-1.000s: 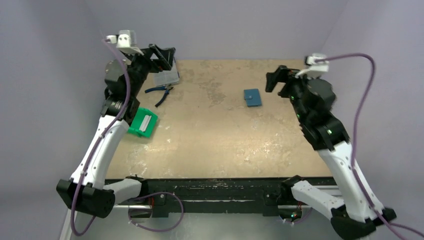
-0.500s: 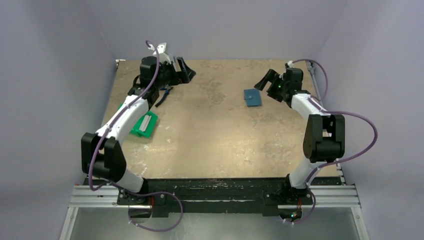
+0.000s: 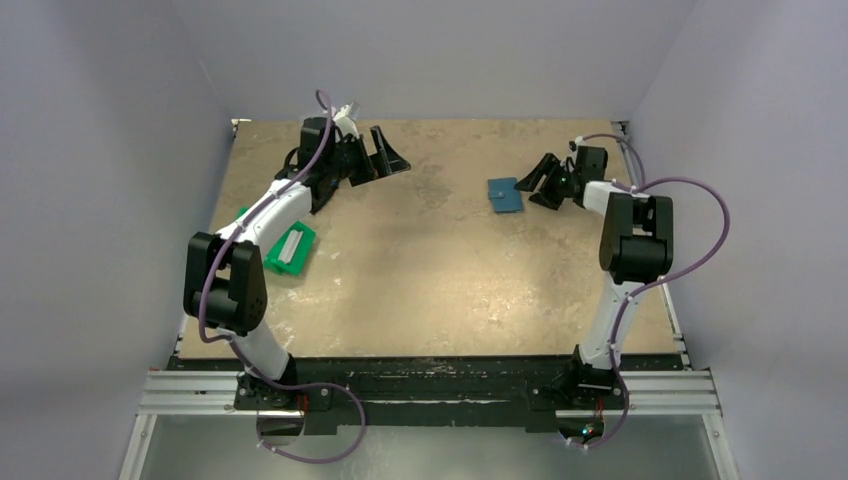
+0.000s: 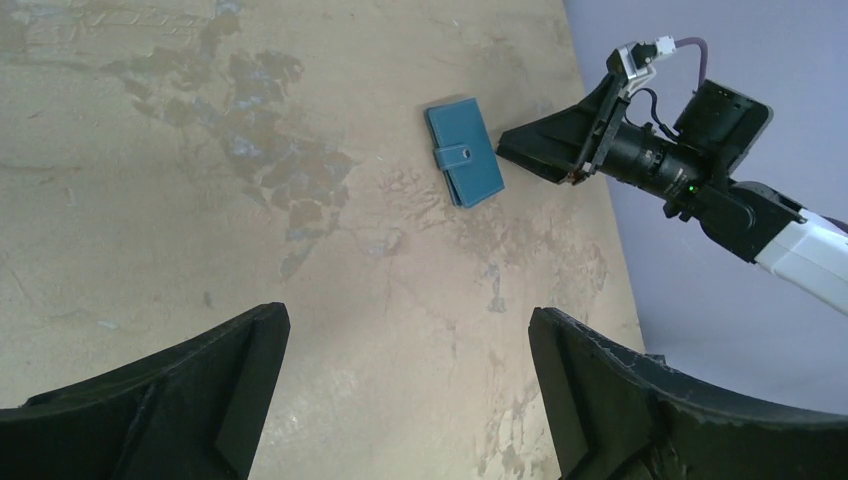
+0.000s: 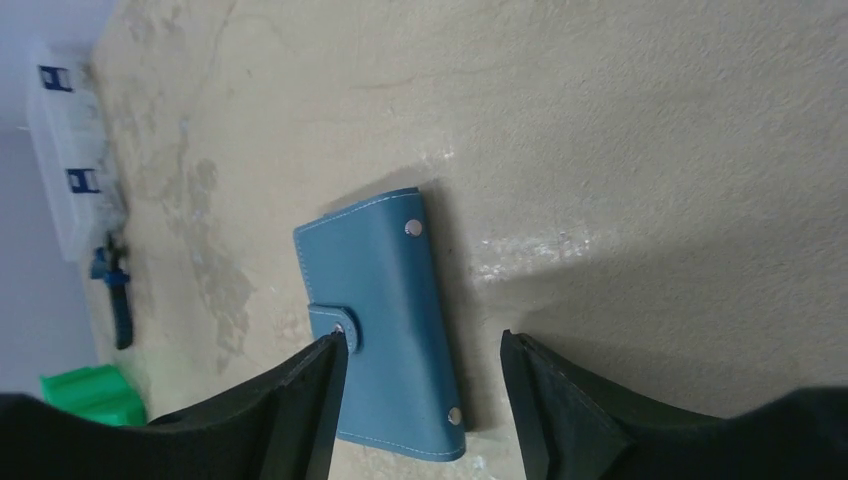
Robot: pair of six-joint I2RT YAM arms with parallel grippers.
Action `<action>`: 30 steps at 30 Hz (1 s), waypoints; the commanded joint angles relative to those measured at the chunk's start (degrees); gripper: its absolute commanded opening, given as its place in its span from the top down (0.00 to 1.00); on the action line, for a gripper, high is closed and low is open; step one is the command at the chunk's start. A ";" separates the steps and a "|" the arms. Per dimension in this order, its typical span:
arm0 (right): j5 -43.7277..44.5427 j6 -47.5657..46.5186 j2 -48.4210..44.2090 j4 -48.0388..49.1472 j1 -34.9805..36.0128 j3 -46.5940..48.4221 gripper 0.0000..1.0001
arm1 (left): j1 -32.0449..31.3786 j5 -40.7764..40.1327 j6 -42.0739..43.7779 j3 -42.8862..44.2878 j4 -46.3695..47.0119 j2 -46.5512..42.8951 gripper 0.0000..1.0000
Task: Put the credit cards into the card holder
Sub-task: Open the card holder at the center of the board.
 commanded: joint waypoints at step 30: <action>2.81 -4.21 -32.73 5.86 23.40 -20.27 1.00 | -9.86 17.39 -16.66 -2.89 19.54 13.29 0.14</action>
